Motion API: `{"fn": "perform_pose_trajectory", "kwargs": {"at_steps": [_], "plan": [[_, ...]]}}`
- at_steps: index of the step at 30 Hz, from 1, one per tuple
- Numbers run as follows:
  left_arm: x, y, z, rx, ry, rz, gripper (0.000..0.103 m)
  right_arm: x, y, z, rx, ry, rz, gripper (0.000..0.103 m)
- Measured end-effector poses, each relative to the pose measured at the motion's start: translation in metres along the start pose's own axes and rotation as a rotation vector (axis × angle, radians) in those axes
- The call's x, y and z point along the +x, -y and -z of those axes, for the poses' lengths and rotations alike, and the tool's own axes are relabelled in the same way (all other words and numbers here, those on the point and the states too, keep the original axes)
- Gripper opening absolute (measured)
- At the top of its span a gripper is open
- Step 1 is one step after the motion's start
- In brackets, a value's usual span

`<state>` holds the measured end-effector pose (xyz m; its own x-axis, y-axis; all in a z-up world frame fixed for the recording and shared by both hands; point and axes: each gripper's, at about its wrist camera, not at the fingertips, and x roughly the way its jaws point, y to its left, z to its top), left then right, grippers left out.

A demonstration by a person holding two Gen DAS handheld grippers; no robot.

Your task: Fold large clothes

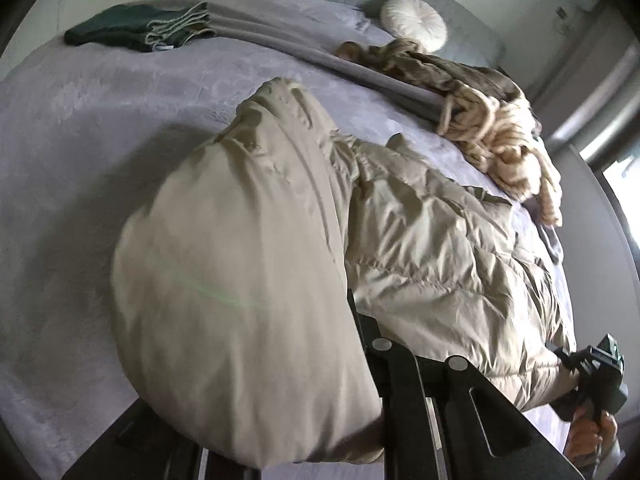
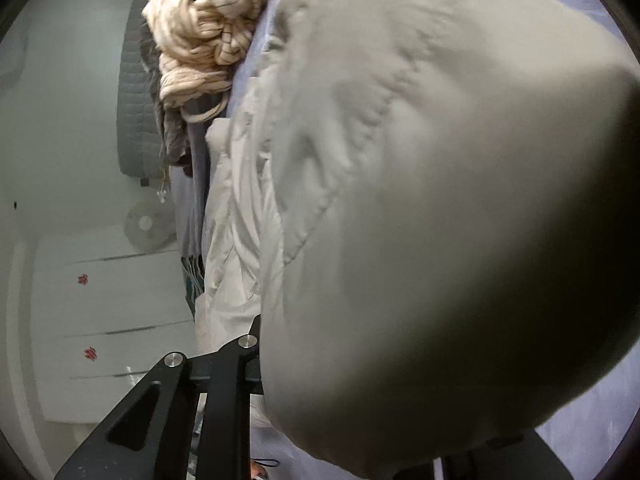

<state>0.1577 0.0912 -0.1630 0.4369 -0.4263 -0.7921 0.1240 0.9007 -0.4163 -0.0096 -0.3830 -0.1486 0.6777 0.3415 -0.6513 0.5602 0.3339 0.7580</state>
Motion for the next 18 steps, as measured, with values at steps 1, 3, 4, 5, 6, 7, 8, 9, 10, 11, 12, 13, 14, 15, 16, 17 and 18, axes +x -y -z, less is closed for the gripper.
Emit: {"fn": "perform_pose_trajectory", "kwargs": {"at_steps": [1,3,4,5,6,7,8,9,10,11,12,13,14,15,16,17,18], "plan": [[-0.007,-0.002,0.005,0.017,-0.008,0.007,0.018,-0.007,0.000,0.011,-0.012,0.002,0.010,0.024],[-0.021,-0.006,0.019,0.047,-0.029,0.022,0.018,-0.018,0.005,0.029,-0.016,0.004,0.026,0.024],[-0.027,-0.009,0.026,0.058,-0.040,0.028,0.018,-0.023,0.007,0.039,-0.012,0.005,0.031,0.024],[-0.032,-0.009,0.033,0.071,-0.050,0.031,0.018,-0.029,0.011,0.048,-0.009,0.004,0.037,0.024],[-0.041,-0.012,0.044,0.084,-0.063,0.030,0.018,-0.035,0.016,0.058,-0.006,0.000,0.043,0.024],[-0.047,-0.013,0.053,0.089,-0.073,0.030,0.018,-0.038,0.018,0.063,-0.003,-0.004,0.050,0.024],[-0.054,-0.015,0.063,0.092,-0.083,0.028,0.018,-0.043,0.024,0.073,0.003,-0.012,0.060,0.024],[-0.063,-0.016,0.075,0.092,-0.094,0.025,0.018,-0.049,0.029,0.081,0.011,-0.018,0.067,0.024],[-0.068,-0.017,0.085,0.089,-0.101,0.023,0.018,-0.055,0.035,0.091,0.022,-0.028,0.074,0.024],[-0.077,-0.020,0.099,0.081,-0.110,0.019,0.018,-0.061,0.040,0.099,0.028,-0.034,0.077,0.024],[-0.084,-0.024,0.111,0.075,-0.119,0.016,0.018,-0.067,0.045,0.106,0.030,-0.040,0.078,0.024],[-0.089,-0.027,0.123,0.067,-0.128,0.011,0.018,-0.072,0.048,0.114,0.031,-0.048,0.081,0.024],[-0.095,-0.030,0.137,0.057,-0.141,0.001,0.018,-0.076,0.052,0.120,0.032,-0.054,0.083,0.024],[-0.098,-0.034,0.149,0.044,-0.156,-0.009,0.018,-0.080,0.056,0.125,0.036,-0.061,0.083,0.024],[-0.100,-0.037,0.159,0.029,-0.170,-0.016,0.019,-0.087,0.062,0.132,0.041,-0.074,0.081,0.024],[-0.103,-0.040,0.170,0.010,-0.185,-0.022,0.019,-0.091,0.065,0.136,0.039,-0.079,0.082,0.024],[-0.105,-0.043,0.178,-0.006,-0.192,-0.035,0.021,-0.096,0.069,0.141,0.034,-0.086,0.086,0.025]]}}
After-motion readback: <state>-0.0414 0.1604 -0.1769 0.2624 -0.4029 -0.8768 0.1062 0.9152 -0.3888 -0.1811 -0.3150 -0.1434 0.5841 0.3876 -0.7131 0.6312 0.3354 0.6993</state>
